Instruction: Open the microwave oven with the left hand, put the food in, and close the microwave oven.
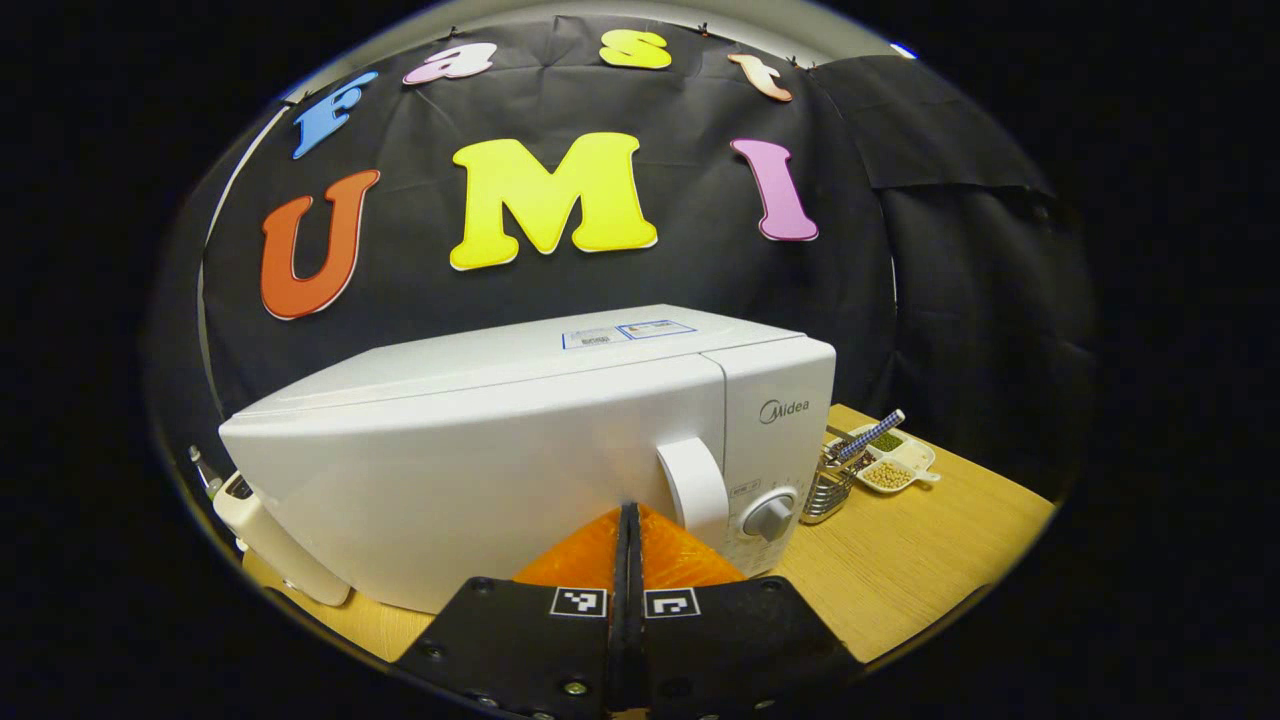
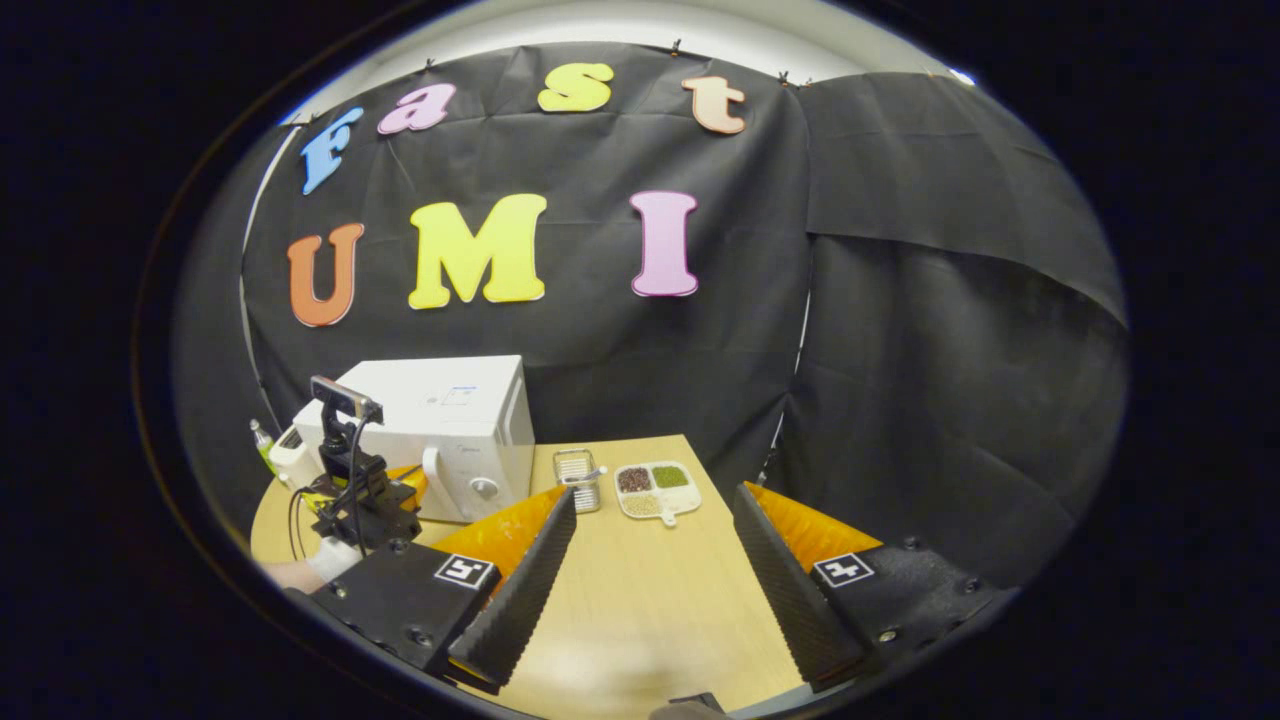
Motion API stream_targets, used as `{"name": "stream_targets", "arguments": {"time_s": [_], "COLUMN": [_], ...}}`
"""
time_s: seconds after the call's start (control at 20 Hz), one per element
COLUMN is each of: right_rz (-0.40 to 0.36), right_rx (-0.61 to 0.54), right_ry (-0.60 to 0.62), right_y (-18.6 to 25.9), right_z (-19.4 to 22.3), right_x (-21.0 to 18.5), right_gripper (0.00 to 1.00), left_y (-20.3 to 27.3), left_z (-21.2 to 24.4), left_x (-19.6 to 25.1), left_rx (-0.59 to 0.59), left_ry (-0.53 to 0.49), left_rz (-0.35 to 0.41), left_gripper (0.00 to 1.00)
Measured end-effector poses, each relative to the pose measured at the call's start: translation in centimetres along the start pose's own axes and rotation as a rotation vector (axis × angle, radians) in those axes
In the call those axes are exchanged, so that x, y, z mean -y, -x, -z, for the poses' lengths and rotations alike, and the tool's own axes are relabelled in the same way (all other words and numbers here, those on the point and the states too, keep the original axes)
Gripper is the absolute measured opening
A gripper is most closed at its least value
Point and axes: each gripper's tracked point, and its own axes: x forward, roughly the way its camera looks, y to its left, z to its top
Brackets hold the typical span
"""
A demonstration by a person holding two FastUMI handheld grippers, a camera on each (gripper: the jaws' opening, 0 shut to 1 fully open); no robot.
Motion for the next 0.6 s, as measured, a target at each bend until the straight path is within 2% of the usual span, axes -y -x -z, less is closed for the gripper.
{"name": "stream_targets", "arguments": {"time_s": [0.1,0.3,0.45,0.5,0.55,0.6], "right_rz": [-0.002,-0.006,-0.017,-0.019,-0.027,-0.033], "right_rx": [0.004,0.007,0.014,0.015,0.018,0.022], "right_ry": [-0.006,-0.014,-0.018,-0.013,-0.006,0.002], "right_y": [0.4,1.3,2.0,2.2,2.5,2.9], "right_z": [0.3,1.0,1.3,1.4,1.5,1.5], "right_x": [-0.2,-0.3,-0.8,-1.0,-1.3,-1.7], "right_gripper": [1.00,1.00,1.00,1.00,1.00,0.92], "left_y": [1.3,5.3,7.8,9.0,10.1,11.2], "left_z": [1.2,2.8,3.6,3.1,2.6,1.9], "left_x": [0.1,1.6,1.9,1.8,1.4,0.8], "left_rx": [-0.028,-0.053,-0.089,-0.078,-0.070,-0.061], "left_ry": [0.018,0.026,0.018,0.019,0.014,0.005], "left_rz": [-0.014,0.024,0.031,0.021,0.006,-0.022], "left_gripper": [0.00,0.00,0.86,0.92,0.92,0.94]}}
